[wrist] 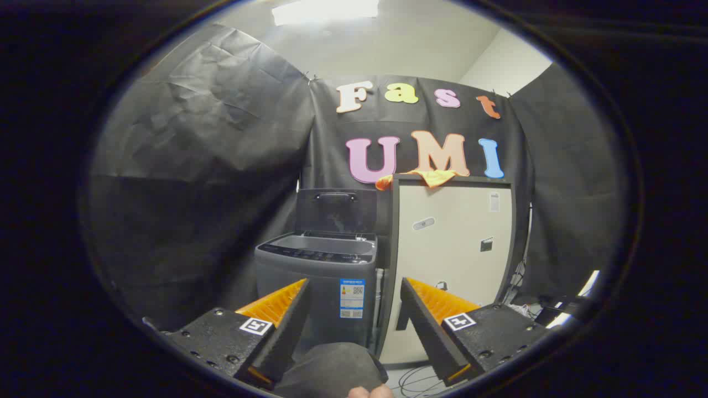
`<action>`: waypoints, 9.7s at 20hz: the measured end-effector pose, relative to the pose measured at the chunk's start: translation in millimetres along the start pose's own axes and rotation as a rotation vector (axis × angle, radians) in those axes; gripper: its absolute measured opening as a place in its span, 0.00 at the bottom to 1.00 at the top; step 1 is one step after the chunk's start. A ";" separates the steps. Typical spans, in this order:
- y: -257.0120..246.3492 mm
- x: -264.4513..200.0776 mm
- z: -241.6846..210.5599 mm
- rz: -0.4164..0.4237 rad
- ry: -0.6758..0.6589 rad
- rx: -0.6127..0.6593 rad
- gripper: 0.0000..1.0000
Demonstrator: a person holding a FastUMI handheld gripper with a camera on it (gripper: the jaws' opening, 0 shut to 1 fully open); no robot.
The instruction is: Put the clothes into the washing machine and then close the washing machine lid.
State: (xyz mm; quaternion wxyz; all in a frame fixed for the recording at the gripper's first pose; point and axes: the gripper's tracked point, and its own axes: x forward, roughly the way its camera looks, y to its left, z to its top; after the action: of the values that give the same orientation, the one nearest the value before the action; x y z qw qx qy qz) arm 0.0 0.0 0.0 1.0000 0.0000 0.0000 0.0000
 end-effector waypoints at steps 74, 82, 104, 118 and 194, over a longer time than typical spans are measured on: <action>-152.2 269.3 202.7 -0.181 0.053 0.082 0.96; -190.6 329.0 204.7 -0.230 0.134 0.051 0.96; -300.7 409.5 129.2 -0.301 0.508 0.066 0.60; -209.3 434.6 234.8 -0.164 0.266 0.125 0.02; 58.7 676.6 96.2 -0.078 0.401 0.100 0.98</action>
State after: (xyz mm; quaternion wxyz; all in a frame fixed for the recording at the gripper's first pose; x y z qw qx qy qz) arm 676.6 58.7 96.2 0.9779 0.0498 0.1992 -0.0388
